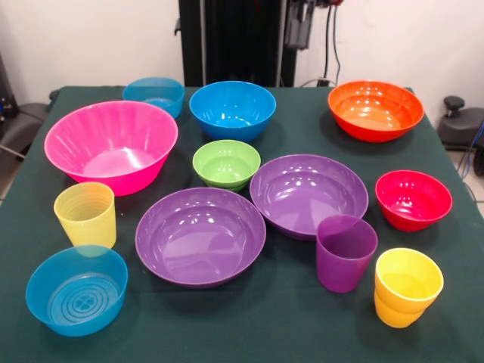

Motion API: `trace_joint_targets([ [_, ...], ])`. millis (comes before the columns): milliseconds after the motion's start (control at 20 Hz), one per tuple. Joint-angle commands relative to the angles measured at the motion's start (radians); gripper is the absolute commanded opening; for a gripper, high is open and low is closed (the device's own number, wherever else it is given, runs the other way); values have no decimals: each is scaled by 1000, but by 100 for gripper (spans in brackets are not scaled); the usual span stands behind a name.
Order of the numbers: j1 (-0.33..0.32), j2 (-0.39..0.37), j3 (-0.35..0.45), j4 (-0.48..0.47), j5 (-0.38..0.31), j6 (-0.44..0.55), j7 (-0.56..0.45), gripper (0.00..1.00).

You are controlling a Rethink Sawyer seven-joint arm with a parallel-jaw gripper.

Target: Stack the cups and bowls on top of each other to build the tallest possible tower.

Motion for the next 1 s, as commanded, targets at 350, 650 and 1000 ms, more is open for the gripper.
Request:
trace_joint_targets([
  [350, 51, -53, 52, 37, -15, 167, 169, 0],
  [650, 82, -40, 28, 21, -4, 163, 142, 100],
  [1000, 45, -23, 55, 25, -36, 142, 173, 100],
])
